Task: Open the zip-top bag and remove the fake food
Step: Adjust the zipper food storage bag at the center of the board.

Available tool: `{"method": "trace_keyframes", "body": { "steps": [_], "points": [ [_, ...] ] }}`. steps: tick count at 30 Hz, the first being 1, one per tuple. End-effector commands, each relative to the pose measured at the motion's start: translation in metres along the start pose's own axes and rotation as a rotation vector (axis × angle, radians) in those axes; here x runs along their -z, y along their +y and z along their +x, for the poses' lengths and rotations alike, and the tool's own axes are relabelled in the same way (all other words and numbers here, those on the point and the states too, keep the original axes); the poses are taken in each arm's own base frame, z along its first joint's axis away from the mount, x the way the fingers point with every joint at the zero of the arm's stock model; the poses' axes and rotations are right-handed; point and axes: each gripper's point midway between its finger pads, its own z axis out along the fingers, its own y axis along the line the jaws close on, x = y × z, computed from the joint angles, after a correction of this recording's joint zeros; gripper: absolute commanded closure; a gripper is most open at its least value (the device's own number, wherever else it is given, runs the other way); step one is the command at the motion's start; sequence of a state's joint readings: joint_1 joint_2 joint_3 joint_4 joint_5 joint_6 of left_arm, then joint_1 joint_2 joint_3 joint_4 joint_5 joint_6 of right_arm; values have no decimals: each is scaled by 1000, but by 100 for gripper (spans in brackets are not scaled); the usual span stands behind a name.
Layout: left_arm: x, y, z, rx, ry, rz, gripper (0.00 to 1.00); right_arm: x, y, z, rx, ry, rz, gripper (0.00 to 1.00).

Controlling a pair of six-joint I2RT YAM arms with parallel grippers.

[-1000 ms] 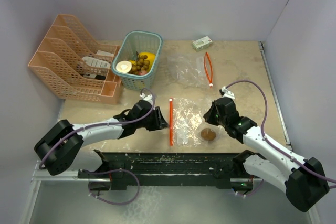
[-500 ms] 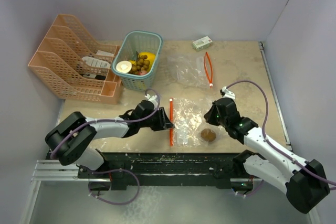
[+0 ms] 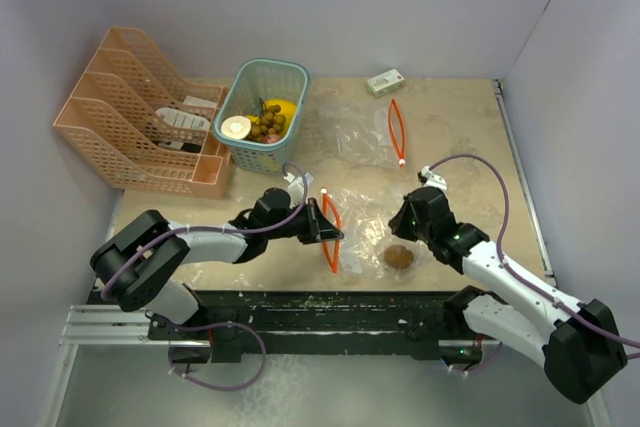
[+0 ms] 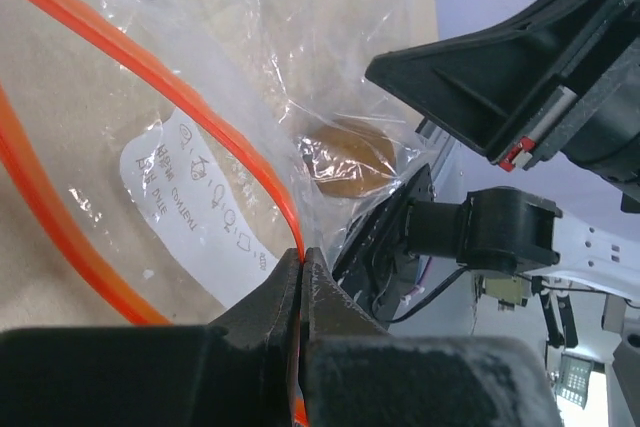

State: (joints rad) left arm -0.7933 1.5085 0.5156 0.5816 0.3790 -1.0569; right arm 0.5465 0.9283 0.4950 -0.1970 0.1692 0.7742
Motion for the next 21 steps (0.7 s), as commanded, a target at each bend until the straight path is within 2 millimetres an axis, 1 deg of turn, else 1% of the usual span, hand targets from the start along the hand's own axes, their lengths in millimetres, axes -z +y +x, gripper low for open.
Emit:
{"method": "trace_keyframes", "body": {
  "steps": [1,3,7,9,11,14,18,21],
  "points": [
    [7,-8,1,4,-10,73,100,-3,-1,-6,2,-32,4,100],
    [16,0,0,28,-26,64,100,-2,-2,-8,-1,-42,13,100],
    [40,17,-9,63,-79,40,100,1,-5,-15,-6,-71,28,100],
    [50,26,-9,68,-86,0,100,3,-4,-19,-7,-78,28,100],
    [57,29,-10,47,-91,-36,100,3,-2,-21,-4,-81,20,100],
    [62,25,-13,14,-93,-51,100,1,1,-22,-1,-78,17,100],
    [65,24,-15,-2,-104,-63,100,-1,4,-22,-6,-72,9,100],
    [66,27,-12,-1,-98,-70,100,-1,4,-22,-9,-73,5,100]
  ]
}}
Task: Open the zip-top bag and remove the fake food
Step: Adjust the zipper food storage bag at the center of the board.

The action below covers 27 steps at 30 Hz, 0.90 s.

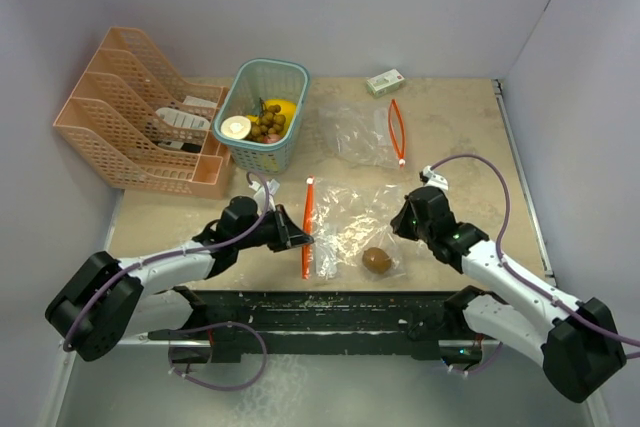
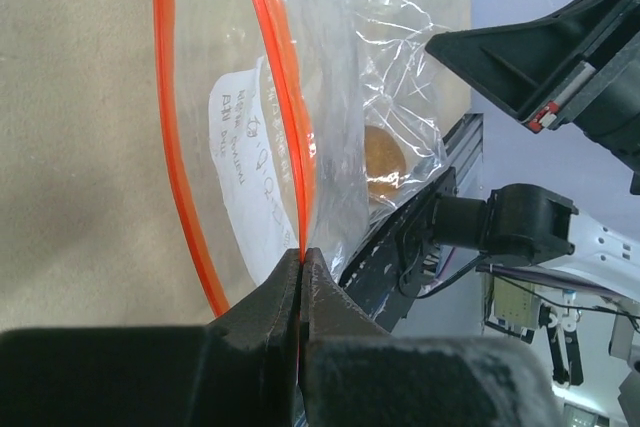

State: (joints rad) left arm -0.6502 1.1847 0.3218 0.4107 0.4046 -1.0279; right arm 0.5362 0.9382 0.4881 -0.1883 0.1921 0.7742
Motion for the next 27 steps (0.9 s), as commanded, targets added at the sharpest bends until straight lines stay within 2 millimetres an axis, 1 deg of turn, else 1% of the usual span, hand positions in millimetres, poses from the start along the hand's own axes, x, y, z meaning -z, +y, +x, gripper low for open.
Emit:
{"method": "trace_keyframes", "body": {
  "steps": [1,3,4,6,7,8,9,11,12,13,15,16,18,19,20,23,25,27],
  "points": [
    [1,-3,-7,-41,-21,-3,100,2,10,-20,-3,-59,-22,100],
    [0,2,-6,-34,-19,-20,100,2,10,-19,-3,-54,-21,100],
    [0,4,-5,-34,-19,-26,100,3,10,-17,-4,-46,-20,96],
    [-2,8,-6,-29,-20,-40,100,3,14,-13,13,-20,-44,51],
    [-3,8,-7,-29,-25,-43,100,4,18,-9,21,2,-68,38],
    [-4,9,-7,-28,-24,-47,100,5,19,-5,25,21,-81,31],
    [-6,9,-9,-30,-27,-45,100,5,19,0,23,40,-90,27],
    [-9,8,-11,-32,-26,-42,100,5,21,13,-1,71,-127,24],
    [-11,7,-11,-32,-23,-37,100,4,21,20,-17,81,-152,25],
    [-12,5,-12,-33,-23,-32,100,3,22,27,-38,93,-173,30],
    [-15,1,-14,-38,-18,-23,100,2,23,40,-77,117,-216,51],
    [-15,1,-15,-39,-18,-21,100,1,23,45,-98,124,-225,64],
    [-14,0,-15,-41,-22,-23,100,2,19,47,-122,120,-218,93],
    [-13,1,-15,-42,-22,-30,100,3,16,45,-125,107,-203,100],
    [-11,2,-15,-46,-23,-35,100,5,13,42,-126,92,-188,100],
    [-3,9,-17,-45,-23,-47,100,11,14,31,-145,49,-197,100],
    [6,14,-23,-33,-39,-51,100,14,14,23,-159,25,-198,100],
    [15,15,-28,-22,-53,-42,100,15,12,20,-170,17,-195,100]
  ]
}}
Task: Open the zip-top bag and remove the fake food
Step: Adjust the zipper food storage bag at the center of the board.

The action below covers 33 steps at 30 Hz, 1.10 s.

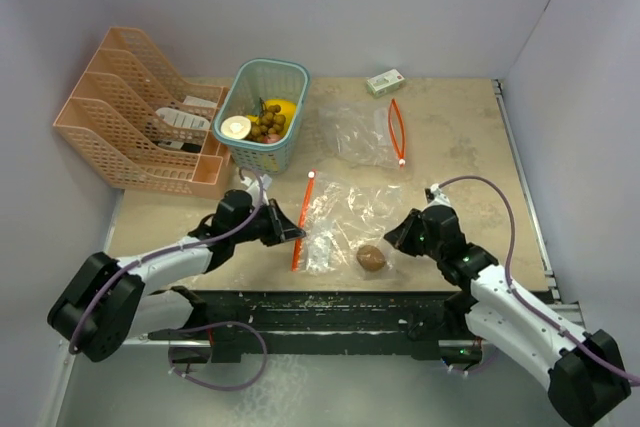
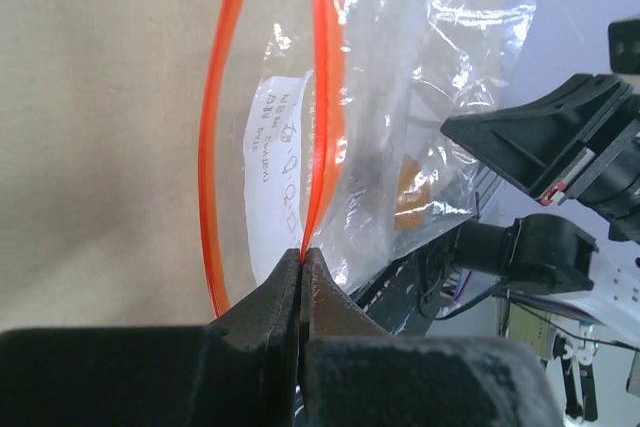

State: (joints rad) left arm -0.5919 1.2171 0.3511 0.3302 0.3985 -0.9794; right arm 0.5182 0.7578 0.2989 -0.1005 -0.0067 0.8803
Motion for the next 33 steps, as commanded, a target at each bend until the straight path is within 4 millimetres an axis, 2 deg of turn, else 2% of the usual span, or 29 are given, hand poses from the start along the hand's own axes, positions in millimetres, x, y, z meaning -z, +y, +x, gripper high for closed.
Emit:
{"method": "trace_keyframes", "body": {
  "steps": [1,7,8,10,14,18,22,24,29,33],
  "points": [
    [20,-4,-19,-22,-51,49,100,6,8,-21,-43,-61,-15,100],
    [31,-4,-25,-36,-64,58,100,1,11,-21,-59,-47,-44,100],
    [31,-4,-24,-42,-63,59,98,-1,11,-21,-61,-42,-48,100],
    [31,0,-23,-50,-57,43,83,-4,12,-20,-57,-34,-52,100],
    [31,7,-31,-69,-86,0,69,-6,13,-21,-43,-22,-45,100],
    [33,3,-44,-90,-125,5,63,-3,12,-24,-27,-28,-35,100],
    [29,20,-60,-93,-153,-54,60,-2,12,-23,-17,-27,-33,100],
    [23,31,-68,-69,-155,-81,64,-2,12,-22,-19,-24,-37,100],
    [-7,38,-84,-42,-120,-49,100,-3,13,-20,-20,-19,-47,100],
    [-24,22,-91,-45,-82,45,100,-4,14,-21,-18,-18,-51,100]
  ]
}}
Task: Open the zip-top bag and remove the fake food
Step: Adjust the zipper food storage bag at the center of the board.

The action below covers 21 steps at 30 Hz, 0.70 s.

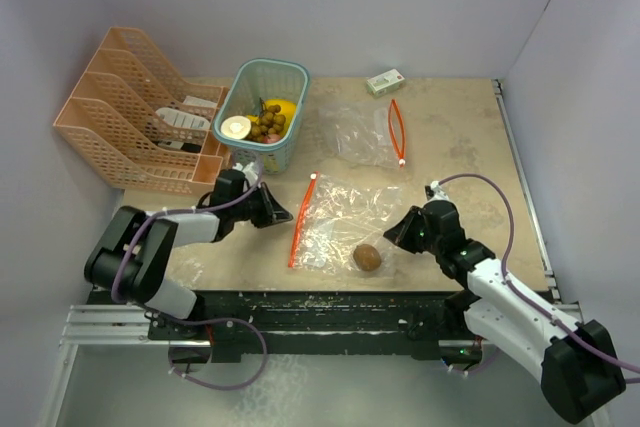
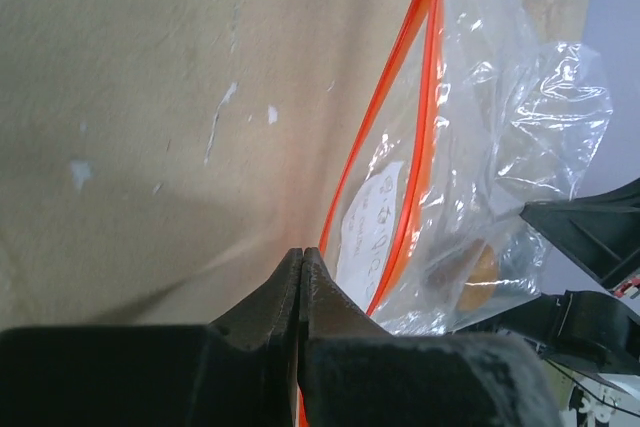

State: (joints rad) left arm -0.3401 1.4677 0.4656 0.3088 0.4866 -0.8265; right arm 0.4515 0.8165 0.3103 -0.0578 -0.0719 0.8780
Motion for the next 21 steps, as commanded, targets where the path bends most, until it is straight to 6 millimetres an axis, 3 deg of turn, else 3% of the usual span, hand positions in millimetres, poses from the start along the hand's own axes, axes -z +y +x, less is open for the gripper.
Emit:
{"method": "trace_keyframes", "body": {
  "steps": [1,5,11,13,17,21],
  "points": [
    [-9,-50,-32,-87,-46,198,100,2,15,-12,23,-28,-44,100],
    [-7,-66,-27,-125,-41,201,100,0,10,-12,27,-29,-26,100],
    [-24,-85,12,-150,46,256,100,-4,12,-11,23,-22,-33,100],
    [-29,-82,21,-140,59,246,100,-4,13,-12,26,-23,-34,100],
    [-24,-89,25,-134,57,292,100,-4,14,-14,34,-26,-35,100],
    [-19,-111,31,-171,68,345,100,-6,14,-13,36,-19,-35,100]
  ]
}}
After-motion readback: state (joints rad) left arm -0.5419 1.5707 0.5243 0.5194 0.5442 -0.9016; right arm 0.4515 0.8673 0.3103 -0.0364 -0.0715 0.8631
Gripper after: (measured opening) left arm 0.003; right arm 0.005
